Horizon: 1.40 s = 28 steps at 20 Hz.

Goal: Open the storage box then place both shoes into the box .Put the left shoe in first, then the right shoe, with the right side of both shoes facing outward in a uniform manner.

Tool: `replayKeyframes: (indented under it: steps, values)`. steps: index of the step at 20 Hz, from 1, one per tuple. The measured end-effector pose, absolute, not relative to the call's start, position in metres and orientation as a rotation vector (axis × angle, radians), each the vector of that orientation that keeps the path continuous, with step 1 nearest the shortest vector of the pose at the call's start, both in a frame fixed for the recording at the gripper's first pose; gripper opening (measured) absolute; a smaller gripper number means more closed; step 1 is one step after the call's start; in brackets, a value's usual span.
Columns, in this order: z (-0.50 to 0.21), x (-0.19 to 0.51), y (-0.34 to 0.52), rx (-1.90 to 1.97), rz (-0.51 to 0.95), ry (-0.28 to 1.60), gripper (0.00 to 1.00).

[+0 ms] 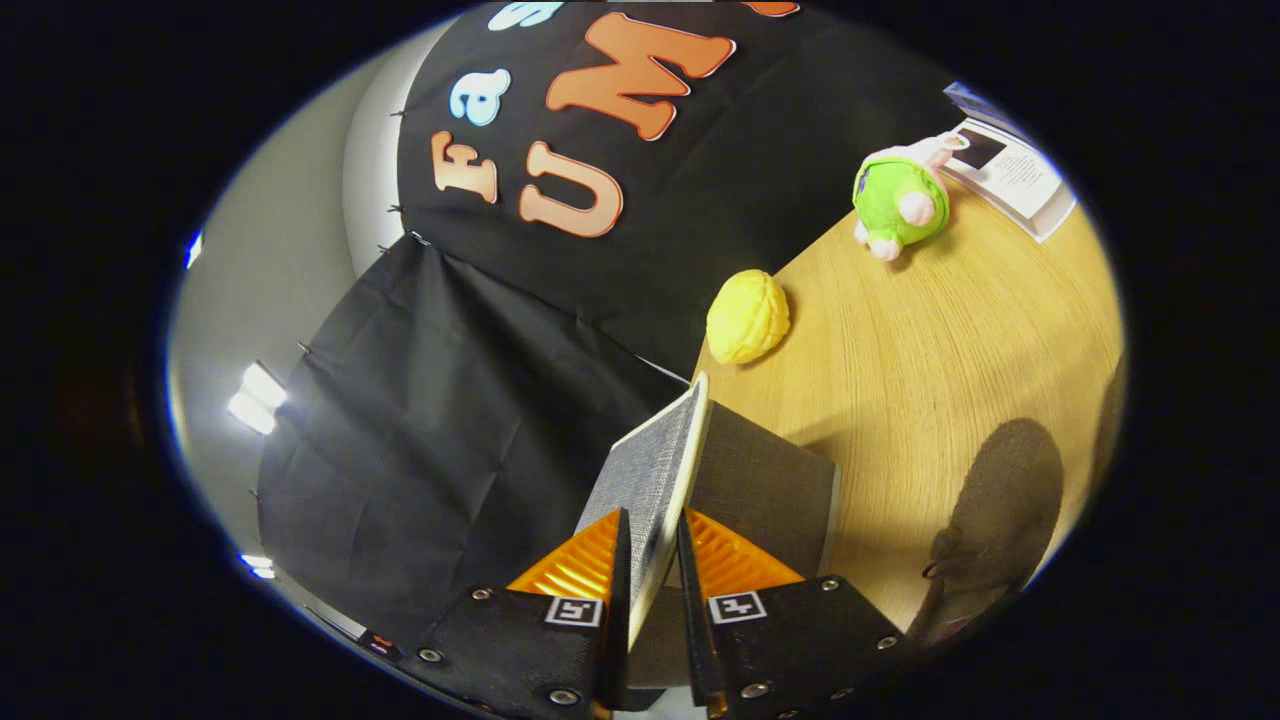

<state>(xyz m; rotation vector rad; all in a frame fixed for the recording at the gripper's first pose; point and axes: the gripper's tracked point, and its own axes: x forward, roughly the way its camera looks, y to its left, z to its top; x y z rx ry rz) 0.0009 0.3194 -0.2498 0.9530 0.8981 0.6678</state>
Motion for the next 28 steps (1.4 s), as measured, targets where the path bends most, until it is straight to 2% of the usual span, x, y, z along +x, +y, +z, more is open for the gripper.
replayKeyframes:
  steps: [2,8,19,28]
  values:
    - [-0.254,-0.004,0.322,0.928,0.677,0.932,0.16]
    - [-0.240,0.001,0.329,0.935,0.666,0.957,0.06]
    - [-0.135,0.015,0.387,0.949,0.763,0.816,0.08]
    - [-0.088,0.006,0.504,0.928,0.877,0.781,0.08]
